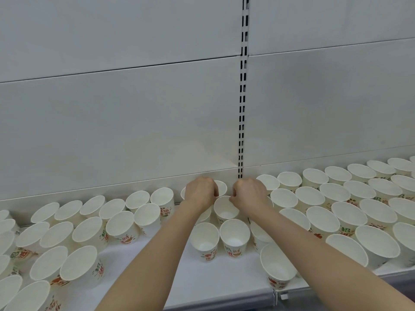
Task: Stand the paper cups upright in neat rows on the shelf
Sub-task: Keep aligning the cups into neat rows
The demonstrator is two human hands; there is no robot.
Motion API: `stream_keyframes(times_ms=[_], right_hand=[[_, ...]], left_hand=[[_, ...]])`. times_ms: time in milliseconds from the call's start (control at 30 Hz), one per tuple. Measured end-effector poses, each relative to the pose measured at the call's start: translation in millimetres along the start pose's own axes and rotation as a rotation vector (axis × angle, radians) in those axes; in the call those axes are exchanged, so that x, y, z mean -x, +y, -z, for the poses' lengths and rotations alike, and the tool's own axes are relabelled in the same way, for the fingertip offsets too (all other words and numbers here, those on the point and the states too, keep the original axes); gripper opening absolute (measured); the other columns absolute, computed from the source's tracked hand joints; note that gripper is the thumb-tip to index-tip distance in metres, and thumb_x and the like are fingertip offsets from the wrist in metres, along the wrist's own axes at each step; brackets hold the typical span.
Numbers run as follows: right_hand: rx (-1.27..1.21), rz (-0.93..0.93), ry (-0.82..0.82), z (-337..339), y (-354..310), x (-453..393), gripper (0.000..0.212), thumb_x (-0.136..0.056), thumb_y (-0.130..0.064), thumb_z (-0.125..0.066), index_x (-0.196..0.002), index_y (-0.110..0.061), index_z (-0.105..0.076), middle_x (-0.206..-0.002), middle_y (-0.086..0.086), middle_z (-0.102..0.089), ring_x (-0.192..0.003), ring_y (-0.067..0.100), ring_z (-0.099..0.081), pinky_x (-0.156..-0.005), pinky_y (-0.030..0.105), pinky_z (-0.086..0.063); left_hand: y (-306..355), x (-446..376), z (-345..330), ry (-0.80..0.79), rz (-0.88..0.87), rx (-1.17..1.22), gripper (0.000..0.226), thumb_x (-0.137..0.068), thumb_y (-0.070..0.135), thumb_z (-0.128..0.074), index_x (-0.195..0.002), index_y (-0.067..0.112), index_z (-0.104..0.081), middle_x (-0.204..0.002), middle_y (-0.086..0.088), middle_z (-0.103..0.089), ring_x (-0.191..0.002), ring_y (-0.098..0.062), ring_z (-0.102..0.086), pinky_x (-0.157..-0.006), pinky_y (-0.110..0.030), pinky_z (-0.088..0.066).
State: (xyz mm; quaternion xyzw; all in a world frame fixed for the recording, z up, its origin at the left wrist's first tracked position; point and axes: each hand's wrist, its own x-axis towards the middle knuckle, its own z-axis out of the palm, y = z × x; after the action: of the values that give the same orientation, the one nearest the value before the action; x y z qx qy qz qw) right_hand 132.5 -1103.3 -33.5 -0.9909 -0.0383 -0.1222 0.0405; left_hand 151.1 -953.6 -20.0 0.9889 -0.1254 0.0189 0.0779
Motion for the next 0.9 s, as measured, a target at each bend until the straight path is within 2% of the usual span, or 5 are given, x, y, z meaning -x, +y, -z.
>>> stream_keyframes(times_ms=[200, 300, 500, 633, 900], right_hand=[[0.011, -0.011, 0.005, 0, -1, 3, 0.011, -0.082, -0.028, -0.061, -0.087, -0.021, -0.068, -0.088, 0.001, -0.068, -0.083, 0.023, -0.062, -0.061, 0.028, -0.031], [-0.013, -0.013, 0.023, -2, -1, 4, 0.012, -0.082, -0.029, -0.061, -0.085, -0.021, -0.069, -0.088, -0.001, -0.067, -0.081, 0.023, -0.062, -0.06, 0.027, -0.032], [-0.218, 0.022, 0.138, 6, -3, -1, 0.009, -0.082, -0.026, -0.065, -0.085, -0.022, -0.071, -0.088, -0.001, -0.066, -0.089, 0.022, -0.058, -0.064, 0.026, -0.03], [-0.298, 0.038, 0.08, 8, -18, -8, 0.007, -0.079, -0.025, -0.065, -0.082, -0.023, -0.072, -0.087, -0.003, -0.067, -0.091, 0.02, -0.058, -0.064, 0.026, -0.031], [-0.266, 0.033, 0.053, -2, -22, -2, 0.011, -0.08, -0.022, -0.061, -0.082, -0.024, -0.072, -0.088, -0.001, -0.065, -0.09, 0.022, -0.058, -0.063, 0.027, -0.031]], left_hand=[[0, -2, -4, 0.019, -0.062, -0.001, 0.021, -0.082, 0.021, -0.064, -0.096, 0.032, -0.076, -0.105, 0.004, -0.068, -0.102, -0.021, -0.061, -0.068, -0.024, -0.038], [-4, 1, -1, 0.035, -0.091, 0.028, 0.02, -0.086, 0.029, -0.067, -0.104, 0.034, -0.073, -0.112, 0.008, -0.066, -0.109, -0.017, -0.057, -0.075, -0.027, -0.041], [-43, 26, 8, 0.299, 0.174, 0.154, 0.014, -0.084, 0.024, -0.065, -0.09, 0.029, -0.076, -0.093, 0.007, -0.07, -0.094, -0.018, -0.062, -0.065, -0.027, -0.04], [-57, 24, 12, 0.201, 0.372, 0.064, 0.018, -0.088, 0.035, -0.061, -0.09, 0.021, -0.073, -0.09, -0.002, -0.071, -0.089, -0.026, -0.065, -0.062, -0.026, -0.038], [-49, 13, 1, 0.111, 0.34, -0.003, 0.023, -0.086, 0.036, -0.063, -0.101, 0.021, -0.07, -0.104, -0.004, -0.069, -0.097, -0.028, -0.064, -0.07, -0.029, -0.043]])
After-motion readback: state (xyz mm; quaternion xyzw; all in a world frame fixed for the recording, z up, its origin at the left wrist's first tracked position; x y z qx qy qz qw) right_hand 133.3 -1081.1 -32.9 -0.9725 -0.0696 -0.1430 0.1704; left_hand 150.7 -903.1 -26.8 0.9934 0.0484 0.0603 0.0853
